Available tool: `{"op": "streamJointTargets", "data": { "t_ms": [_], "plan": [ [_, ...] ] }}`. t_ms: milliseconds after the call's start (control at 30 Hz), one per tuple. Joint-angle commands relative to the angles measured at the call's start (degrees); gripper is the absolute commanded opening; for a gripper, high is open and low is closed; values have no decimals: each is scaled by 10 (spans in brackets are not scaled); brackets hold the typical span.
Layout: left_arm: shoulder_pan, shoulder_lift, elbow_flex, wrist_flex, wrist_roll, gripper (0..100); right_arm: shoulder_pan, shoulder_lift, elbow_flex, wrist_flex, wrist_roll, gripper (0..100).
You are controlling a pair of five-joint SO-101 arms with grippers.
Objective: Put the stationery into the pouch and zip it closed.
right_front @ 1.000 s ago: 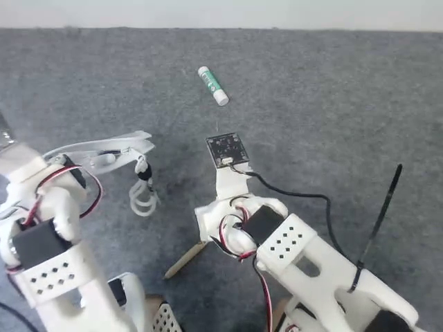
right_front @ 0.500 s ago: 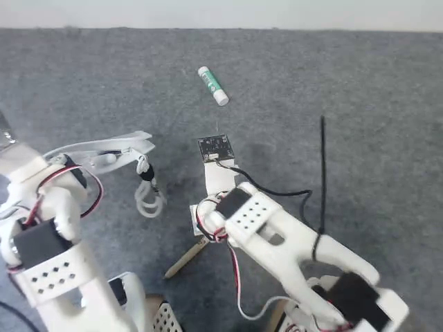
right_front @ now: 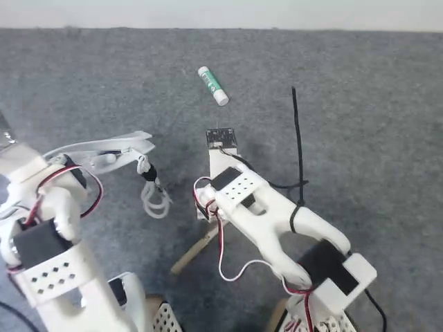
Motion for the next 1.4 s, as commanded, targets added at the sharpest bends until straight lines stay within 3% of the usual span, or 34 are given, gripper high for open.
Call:
{"op": "streamJointTargets", "data": {
  "t_ms": [0,267,567,1067,1267,1367],
  "plan": [
    [-3,-18,-11,-24,9,9,3,5,-30,10,-4,165],
    [-3,-18,-10,-24,9,9,2,7,-66,93,-4,165],
    [-3,-18,-10,-24,8,9,-35,11,-50,104,-3,163],
    [-3,-18,-10,-24,8,9,-34,61,-47,106,19,162],
    [-3,-18,-10,-24,7,9,-31,62,-95,176,20,9],
    [-3,-18,-10,-24,7,9,-31,62,-108,196,20,17]
  ]
}}
